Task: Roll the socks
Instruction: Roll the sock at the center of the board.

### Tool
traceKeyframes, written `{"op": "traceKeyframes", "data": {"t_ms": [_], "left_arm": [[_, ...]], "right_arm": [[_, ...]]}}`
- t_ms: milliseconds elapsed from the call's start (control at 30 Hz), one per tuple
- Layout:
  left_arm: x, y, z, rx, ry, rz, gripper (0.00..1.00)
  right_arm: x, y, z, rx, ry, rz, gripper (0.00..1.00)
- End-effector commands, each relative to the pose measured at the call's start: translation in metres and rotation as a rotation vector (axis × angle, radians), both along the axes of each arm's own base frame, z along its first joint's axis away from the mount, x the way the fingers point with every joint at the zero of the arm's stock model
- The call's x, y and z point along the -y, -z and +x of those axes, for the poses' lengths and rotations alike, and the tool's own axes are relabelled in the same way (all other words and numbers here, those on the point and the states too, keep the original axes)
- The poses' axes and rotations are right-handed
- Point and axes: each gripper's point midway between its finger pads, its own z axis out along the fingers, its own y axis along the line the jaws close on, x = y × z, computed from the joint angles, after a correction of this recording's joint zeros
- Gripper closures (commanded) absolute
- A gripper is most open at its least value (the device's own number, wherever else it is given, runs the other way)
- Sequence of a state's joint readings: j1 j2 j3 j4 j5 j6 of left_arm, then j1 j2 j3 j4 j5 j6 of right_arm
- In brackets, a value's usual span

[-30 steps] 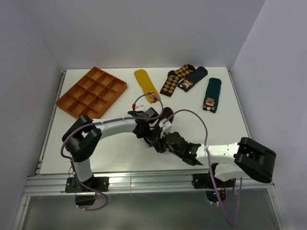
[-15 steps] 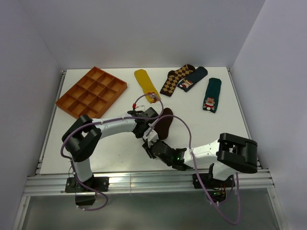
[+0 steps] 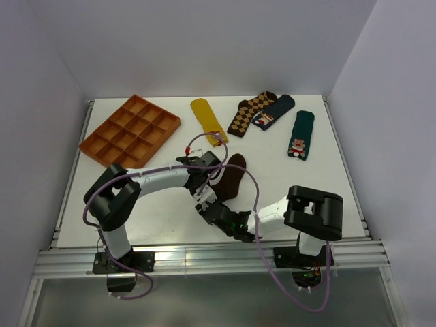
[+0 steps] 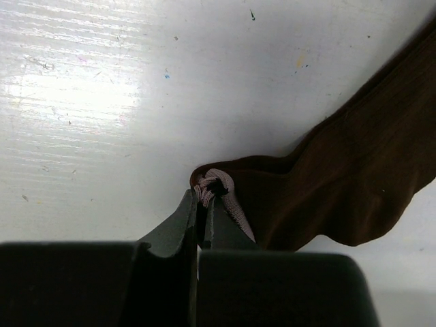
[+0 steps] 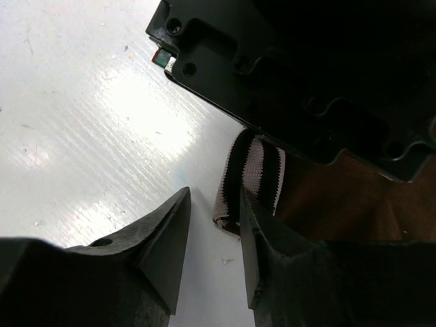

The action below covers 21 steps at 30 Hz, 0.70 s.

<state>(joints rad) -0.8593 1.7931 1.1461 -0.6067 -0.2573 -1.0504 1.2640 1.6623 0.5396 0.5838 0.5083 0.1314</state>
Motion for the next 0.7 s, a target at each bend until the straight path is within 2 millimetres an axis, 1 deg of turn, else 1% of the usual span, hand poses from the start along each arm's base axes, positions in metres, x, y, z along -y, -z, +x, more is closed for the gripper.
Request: {"op": "traceKeyframes", "data": {"t_ms": [0,33,67,100,133,200,267,300,367,400,500,533,600,667], "left_arm": [[-0.023,0.016,-0.015,-0.055,0.015,0.065,1.00],[-0.023,0.018,-0.017,-0.066,0.017,0.057,1.00],[-0.022,0.015,-0.016,-0.062,0.015,0.045,1.00],[-0.022,0.015,-0.014,-0.059,0.013,0.036,1.00],[-0.022,0.014,-0.014,-0.059,0.016,0.030,1.00],[-0.022,0.013,-0.014,-0.061,0.015,0.025,1.00],[-0.023,0.012,-0.012,-0.056,0.017,0.031,1.00],[-0.023,0.012,-0.012,-0.058,0.021,0.035,1.00],[-0.025,0.015,-0.012,-0.065,0.022,0.046,1.00],[-0.025,0.015,-0.013,-0.068,0.025,0.048,1.00],[-0.023,0.015,-0.012,-0.068,0.029,0.040,1.00],[-0.023,0.015,-0.013,-0.068,0.027,0.039,1.00],[-0.020,0.013,-0.012,-0.066,0.032,0.025,1.00],[-0.019,0.010,-0.012,-0.064,0.034,0.021,1.00]], "right_arm": [[0.000,0.008,0.004,-0.019,0.065,0.001,0.59],[0.001,0.011,0.004,-0.033,0.078,-0.001,0.60],[0.005,0.018,0.003,-0.042,0.087,-0.028,0.61],[0.008,0.019,0.005,-0.040,0.105,-0.039,0.62],[0.008,0.018,0.005,-0.048,0.116,-0.034,0.62],[0.014,0.021,0.009,-0.063,0.140,-0.046,0.63],[0.017,0.017,0.011,-0.056,0.149,-0.025,0.63],[0.017,0.010,0.009,-0.053,0.137,-0.001,0.63],[0.012,-0.002,0.004,-0.063,0.091,0.032,0.62],[0.006,-0.020,0.004,-0.055,0.075,0.077,0.62],[0.006,-0.041,0.003,-0.044,0.058,0.105,0.60],[0.006,-0.053,0.003,-0.029,0.053,0.129,0.60],[0.007,-0.058,0.004,-0.023,0.049,0.132,0.58],[0.010,-0.053,0.006,-0.024,0.060,0.113,0.57]]}}
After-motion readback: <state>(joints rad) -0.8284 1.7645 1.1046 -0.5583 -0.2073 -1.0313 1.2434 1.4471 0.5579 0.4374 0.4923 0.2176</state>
